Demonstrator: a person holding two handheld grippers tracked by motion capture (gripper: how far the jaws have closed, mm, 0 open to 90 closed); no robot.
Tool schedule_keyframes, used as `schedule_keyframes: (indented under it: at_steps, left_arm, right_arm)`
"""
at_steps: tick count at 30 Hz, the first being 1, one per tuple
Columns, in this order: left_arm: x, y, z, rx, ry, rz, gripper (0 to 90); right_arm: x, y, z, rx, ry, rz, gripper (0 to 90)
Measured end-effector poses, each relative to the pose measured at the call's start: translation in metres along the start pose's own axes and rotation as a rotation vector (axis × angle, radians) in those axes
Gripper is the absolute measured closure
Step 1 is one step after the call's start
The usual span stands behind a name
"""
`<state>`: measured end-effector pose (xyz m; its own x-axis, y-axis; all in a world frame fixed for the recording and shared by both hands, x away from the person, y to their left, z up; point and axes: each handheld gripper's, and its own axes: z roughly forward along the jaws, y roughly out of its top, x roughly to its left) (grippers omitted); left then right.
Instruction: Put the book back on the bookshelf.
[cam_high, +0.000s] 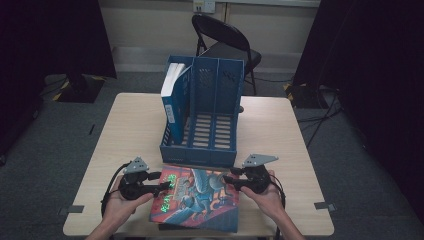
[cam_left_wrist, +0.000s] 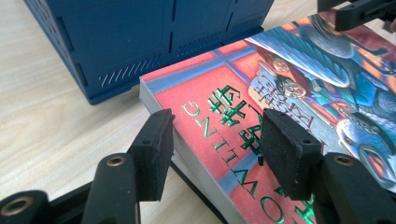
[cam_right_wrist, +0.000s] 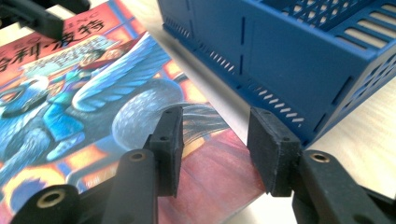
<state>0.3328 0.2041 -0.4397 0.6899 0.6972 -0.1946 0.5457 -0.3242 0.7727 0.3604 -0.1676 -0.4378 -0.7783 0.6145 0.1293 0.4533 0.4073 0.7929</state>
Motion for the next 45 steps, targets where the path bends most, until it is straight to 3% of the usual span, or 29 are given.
schedule_keyframes:
  at_steps: [4,7,10,14,17,20,26,29,31,34,38,42,45]
  left_arm:
    - [-0.001,0.008,0.003,0.033,0.009,-0.004,47.5]
    - [0.002,0.013,0.005,0.032,0.007,-0.019,59.5]
    - [0.001,0.014,0.011,0.016,0.009,0.002,59.7]
    - [0.0,0.019,0.018,0.016,-0.005,-0.014,59.7]
    - [-0.003,0.025,0.025,0.026,0.001,0.022,59.9]
    - [-0.009,0.029,0.032,0.018,0.012,0.068,60.2]
    - [-0.012,0.04,0.047,0.031,-0.041,0.069,60.3]
    - [-0.018,0.042,0.054,0.014,-0.05,0.126,60.4]
    - [-0.016,0.046,0.056,0.036,-0.065,0.089,60.4]
    - [-0.016,0.046,0.056,0.036,-0.063,0.089,60.2]
    - [-0.014,0.044,0.053,0.049,-0.082,0.025,59.8]
    - [-0.016,0.035,0.038,0.074,-0.089,0.048,58.0]
    - [-0.015,0.019,0.021,0.059,-0.109,0.017,57.0]
  right_arm:
    - [0.003,-0.006,-0.008,0.008,0.014,0.001,60.1]
    - [0.006,-0.01,-0.014,0.018,0.029,0.005,61.6]
    - [0.008,-0.015,-0.02,0.018,0.033,0.013,62.4]
    - [0.012,-0.02,-0.027,0.027,0.035,0.016,63.1]
    - [0.015,-0.022,-0.032,0.048,0.046,-0.001,64.0]
    - [0.019,-0.017,-0.036,0.097,0.056,-0.059,68.6]
    - [0.018,0.001,-0.015,0.078,0.123,-0.063,64.5]
    - [0.019,0.01,0.001,0.088,0.143,-0.079,66.1]
    - [0.021,0.016,0.007,0.095,0.158,-0.09,62.5]
    - [0.021,0.02,0.013,0.09,0.165,-0.086,58.9]
    - [0.022,0.018,0.021,0.09,0.189,-0.071,54.1]
    - [0.02,0.016,0.02,0.096,0.202,-0.05,53.7]
    - [0.02,0.015,0.02,0.099,0.202,-0.042,53.8]
